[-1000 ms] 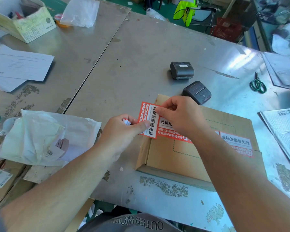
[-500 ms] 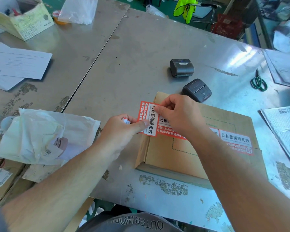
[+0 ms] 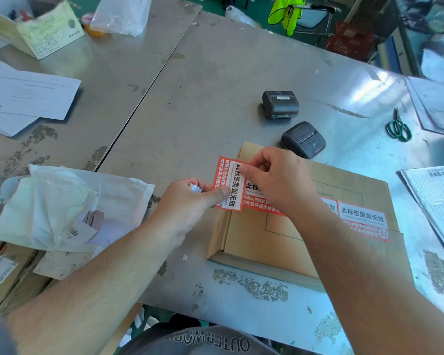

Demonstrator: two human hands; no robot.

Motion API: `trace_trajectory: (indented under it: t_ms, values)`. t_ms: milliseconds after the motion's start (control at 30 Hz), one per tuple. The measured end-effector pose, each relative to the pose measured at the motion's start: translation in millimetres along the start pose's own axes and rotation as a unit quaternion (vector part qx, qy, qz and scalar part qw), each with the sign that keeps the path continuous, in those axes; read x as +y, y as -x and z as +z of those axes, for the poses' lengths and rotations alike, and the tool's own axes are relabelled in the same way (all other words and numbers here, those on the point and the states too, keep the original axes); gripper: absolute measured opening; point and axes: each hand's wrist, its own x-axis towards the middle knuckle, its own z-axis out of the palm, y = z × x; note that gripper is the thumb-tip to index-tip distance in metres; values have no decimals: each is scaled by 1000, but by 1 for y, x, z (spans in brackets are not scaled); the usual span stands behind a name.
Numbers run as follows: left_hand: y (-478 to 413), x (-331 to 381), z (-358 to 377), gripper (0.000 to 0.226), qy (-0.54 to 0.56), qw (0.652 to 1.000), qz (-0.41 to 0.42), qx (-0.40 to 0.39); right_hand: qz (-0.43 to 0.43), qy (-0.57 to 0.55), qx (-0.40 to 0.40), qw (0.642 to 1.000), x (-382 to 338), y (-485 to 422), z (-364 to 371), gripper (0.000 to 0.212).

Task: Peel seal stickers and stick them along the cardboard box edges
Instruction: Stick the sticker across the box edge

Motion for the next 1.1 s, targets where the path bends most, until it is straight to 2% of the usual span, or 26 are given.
trace_trajectory:
  t_ms: [200,367,600,867,1100]
  values:
    - [1,-2,4,29,-35,999,24,13,-9,6,-8,1000,2,0,-1,18]
    - [5,-2,12,28,-67,997,18,-15,-9,12,-9,1000,3,1,-1,19]
    - [9,4,15,30,-118,993,11,14,-11,1,-4,1000,2,2,-1,17]
    - [8,3,20,47,-118,992,13,38,1,5,13,1000,-2,4,0,21]
    - [9,-1,17,42,-142,988,38,44,7,9,22,1000,-4,3,2,24]
